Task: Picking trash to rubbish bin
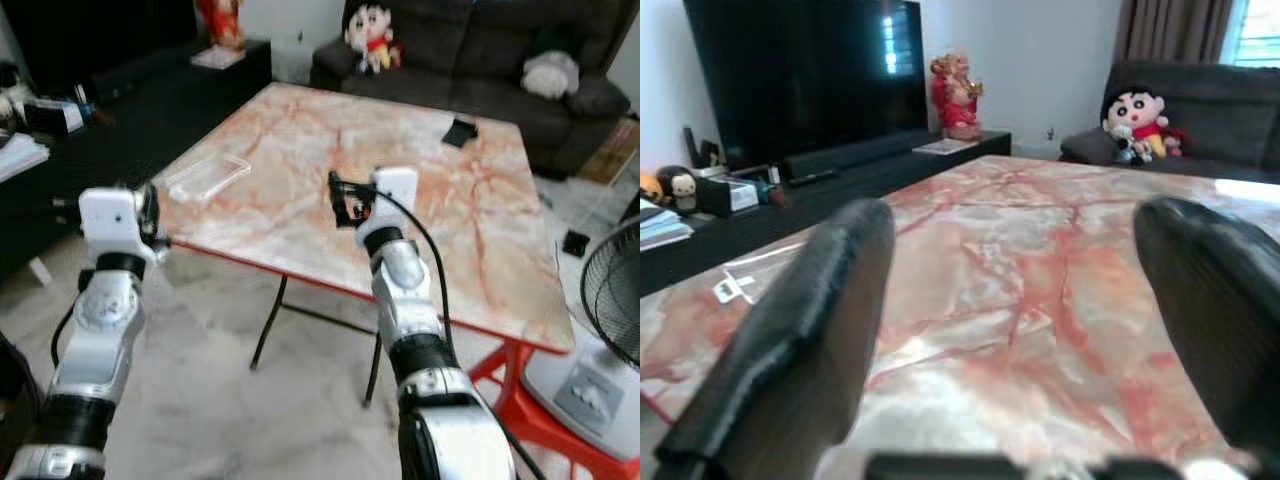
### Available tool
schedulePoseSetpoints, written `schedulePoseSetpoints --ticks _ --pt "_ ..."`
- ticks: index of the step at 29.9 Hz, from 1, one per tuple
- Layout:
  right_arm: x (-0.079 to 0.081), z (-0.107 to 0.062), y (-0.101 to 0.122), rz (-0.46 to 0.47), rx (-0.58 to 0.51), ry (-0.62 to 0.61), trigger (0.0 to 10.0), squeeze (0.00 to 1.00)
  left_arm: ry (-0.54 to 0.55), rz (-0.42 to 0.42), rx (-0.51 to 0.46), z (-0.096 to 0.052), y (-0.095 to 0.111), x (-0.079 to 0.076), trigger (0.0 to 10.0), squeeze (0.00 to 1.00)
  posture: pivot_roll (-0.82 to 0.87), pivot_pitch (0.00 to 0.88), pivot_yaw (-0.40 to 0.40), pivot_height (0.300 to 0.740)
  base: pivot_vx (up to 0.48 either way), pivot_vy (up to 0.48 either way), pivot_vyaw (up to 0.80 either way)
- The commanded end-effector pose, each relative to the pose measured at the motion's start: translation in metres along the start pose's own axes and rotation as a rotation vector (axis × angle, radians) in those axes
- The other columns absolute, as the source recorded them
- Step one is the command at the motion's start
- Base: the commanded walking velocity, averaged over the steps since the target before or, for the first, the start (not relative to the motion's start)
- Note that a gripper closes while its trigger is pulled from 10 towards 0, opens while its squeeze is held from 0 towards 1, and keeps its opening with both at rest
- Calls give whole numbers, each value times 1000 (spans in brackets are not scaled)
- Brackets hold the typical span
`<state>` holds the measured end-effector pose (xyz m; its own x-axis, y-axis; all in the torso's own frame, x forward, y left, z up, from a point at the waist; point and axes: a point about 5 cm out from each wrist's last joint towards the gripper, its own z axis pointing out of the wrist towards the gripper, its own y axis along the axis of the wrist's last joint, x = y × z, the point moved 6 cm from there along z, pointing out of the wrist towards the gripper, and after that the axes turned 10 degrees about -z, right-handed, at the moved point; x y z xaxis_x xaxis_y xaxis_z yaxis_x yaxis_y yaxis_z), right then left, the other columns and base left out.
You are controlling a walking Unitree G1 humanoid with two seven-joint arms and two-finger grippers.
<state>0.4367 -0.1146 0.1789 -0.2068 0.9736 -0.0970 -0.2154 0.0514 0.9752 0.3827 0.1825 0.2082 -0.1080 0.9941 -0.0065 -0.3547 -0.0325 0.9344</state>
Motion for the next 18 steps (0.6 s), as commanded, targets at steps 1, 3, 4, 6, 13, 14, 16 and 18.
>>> schedulePoseSetpoints --ticks 1,3,4,6,13,14,16,18 --pt "-6 1 4 -7 -9 -11 10000 0 -15 -4 -38 4 12 -6 10000 0 30 60 -73 740 0 0 0" --pt "-6 1 4 -7 -9 -11 10000 0 -15 -4 -37 4 12 -6 10000 0 30 60 -73 740 0 0 0" --pt "-6 1 4 -7 -9 -11 10000 0 -15 -4 -37 4 12 -6 10000 0 31 62 -74 740 0 0 0" --pt "-6 1 3 -7 -7 -9 10000 0 -14 -5 -37 4 12 -6 10000 0 29 63 -75 740 0 0 0" --pt "-5 -2 -5 -6 18 -8 10000 0 -10 -5 -29 3 9 -5 10000 0 30 63 -76 740 0 0 0" --pt "-5 -2 -5 -6 19 -8 10000 0 -10 -5 -27 2 9 -5 10000 0 30 63 -76 740 0 0 0" --pt "-5 -2 -6 -7 22 -7 10000 0 -9 -5 -25 2 8 -5 10000 0 30 63 -76 740 0 0 0" --pt "-5 -2 -7 -7 25 -7 10000 0 -9 -5 -24 2 8 -5 10000 0 30 63 -76 740 0 0 0"
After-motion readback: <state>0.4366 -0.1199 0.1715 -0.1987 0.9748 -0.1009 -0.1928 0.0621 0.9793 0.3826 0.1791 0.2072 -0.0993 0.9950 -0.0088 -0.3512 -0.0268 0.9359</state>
